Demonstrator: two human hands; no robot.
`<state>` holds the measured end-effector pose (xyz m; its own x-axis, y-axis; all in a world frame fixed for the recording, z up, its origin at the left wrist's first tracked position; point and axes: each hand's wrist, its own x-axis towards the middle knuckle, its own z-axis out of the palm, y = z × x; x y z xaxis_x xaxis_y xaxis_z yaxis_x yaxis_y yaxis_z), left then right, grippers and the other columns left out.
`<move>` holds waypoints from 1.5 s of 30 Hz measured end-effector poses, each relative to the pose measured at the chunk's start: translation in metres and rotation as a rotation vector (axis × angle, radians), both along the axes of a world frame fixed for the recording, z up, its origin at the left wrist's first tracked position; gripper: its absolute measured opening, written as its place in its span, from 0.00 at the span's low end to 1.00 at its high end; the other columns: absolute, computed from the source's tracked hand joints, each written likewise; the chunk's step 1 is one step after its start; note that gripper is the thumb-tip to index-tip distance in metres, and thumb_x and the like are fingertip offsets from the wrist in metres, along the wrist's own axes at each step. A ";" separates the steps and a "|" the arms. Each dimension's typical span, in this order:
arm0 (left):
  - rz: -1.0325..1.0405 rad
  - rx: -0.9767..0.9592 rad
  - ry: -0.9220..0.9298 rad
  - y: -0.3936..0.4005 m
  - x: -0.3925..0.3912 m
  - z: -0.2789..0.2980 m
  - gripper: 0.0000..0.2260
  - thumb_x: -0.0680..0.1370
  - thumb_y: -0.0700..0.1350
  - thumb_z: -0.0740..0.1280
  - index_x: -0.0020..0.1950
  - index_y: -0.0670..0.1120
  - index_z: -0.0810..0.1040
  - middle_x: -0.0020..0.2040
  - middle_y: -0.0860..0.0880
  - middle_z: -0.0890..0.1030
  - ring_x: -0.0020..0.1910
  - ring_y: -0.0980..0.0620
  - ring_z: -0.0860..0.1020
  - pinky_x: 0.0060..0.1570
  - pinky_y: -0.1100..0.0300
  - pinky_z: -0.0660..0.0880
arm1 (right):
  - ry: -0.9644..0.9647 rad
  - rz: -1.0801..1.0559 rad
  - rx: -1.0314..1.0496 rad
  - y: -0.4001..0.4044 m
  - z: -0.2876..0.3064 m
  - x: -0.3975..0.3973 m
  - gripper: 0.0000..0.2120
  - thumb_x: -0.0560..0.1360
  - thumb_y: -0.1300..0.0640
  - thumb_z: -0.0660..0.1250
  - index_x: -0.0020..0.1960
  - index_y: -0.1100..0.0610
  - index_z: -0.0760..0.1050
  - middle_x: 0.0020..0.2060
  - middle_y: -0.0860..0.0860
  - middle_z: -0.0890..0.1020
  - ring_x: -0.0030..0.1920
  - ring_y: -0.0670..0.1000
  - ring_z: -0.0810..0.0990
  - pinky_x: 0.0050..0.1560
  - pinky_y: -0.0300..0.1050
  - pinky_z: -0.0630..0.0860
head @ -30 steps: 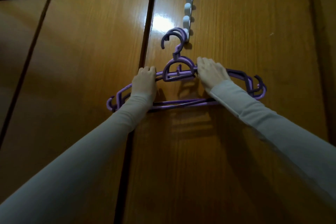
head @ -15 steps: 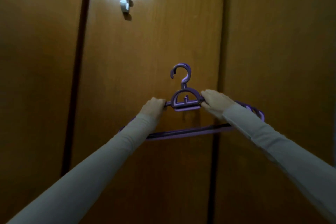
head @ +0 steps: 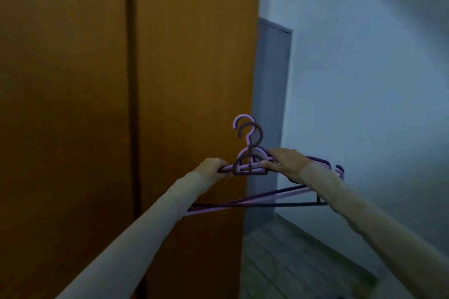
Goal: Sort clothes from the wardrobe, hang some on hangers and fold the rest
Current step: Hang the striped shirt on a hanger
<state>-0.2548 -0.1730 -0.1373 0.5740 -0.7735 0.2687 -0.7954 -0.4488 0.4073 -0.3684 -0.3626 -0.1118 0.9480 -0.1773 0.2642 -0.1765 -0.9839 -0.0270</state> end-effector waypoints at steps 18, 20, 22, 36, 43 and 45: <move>-0.418 0.157 0.254 -0.268 -0.105 -0.112 0.10 0.79 0.42 0.63 0.54 0.35 0.75 0.46 0.40 0.76 0.43 0.49 0.72 0.38 0.61 0.65 | 0.151 -0.576 0.127 -0.174 -0.098 -0.175 0.17 0.83 0.51 0.49 0.60 0.63 0.67 0.54 0.61 0.79 0.53 0.61 0.78 0.54 0.54 0.72; -0.444 0.174 0.252 -0.290 -0.107 -0.121 0.10 0.79 0.41 0.62 0.55 0.35 0.75 0.52 0.37 0.78 0.47 0.47 0.74 0.40 0.63 0.65 | 0.176 -0.595 0.145 -0.187 -0.105 -0.177 0.17 0.83 0.51 0.49 0.61 0.63 0.67 0.55 0.61 0.79 0.53 0.60 0.78 0.56 0.55 0.72; -0.480 0.182 0.262 -0.312 -0.109 -0.131 0.11 0.79 0.41 0.63 0.57 0.36 0.75 0.56 0.37 0.78 0.54 0.44 0.76 0.46 0.60 0.68 | 0.194 -0.625 0.133 -0.199 -0.112 -0.179 0.17 0.83 0.51 0.49 0.60 0.62 0.67 0.54 0.61 0.79 0.53 0.60 0.78 0.55 0.54 0.72; -0.487 -0.140 0.774 -0.436 -0.153 -0.211 0.30 0.78 0.31 0.60 0.76 0.45 0.52 0.69 0.39 0.66 0.64 0.40 0.70 0.58 0.58 0.72 | 0.367 -0.853 -0.103 -0.301 -0.206 -0.222 0.16 0.81 0.49 0.54 0.64 0.56 0.67 0.56 0.55 0.79 0.55 0.57 0.78 0.52 0.47 0.70; -0.685 0.017 0.463 -0.506 -0.175 -0.274 0.31 0.75 0.28 0.57 0.76 0.42 0.54 0.76 0.42 0.52 0.76 0.46 0.52 0.70 0.63 0.51 | 0.468 -0.861 -0.149 -0.385 -0.274 -0.239 0.13 0.80 0.52 0.56 0.62 0.54 0.69 0.55 0.54 0.79 0.56 0.56 0.77 0.57 0.47 0.68; -0.698 0.055 0.447 -0.521 -0.180 -0.286 0.30 0.75 0.28 0.56 0.76 0.42 0.53 0.77 0.43 0.51 0.76 0.48 0.52 0.68 0.67 0.50 | 0.490 -0.837 -0.143 -0.402 -0.290 -0.239 0.13 0.80 0.53 0.56 0.63 0.54 0.69 0.54 0.53 0.79 0.55 0.55 0.78 0.57 0.47 0.68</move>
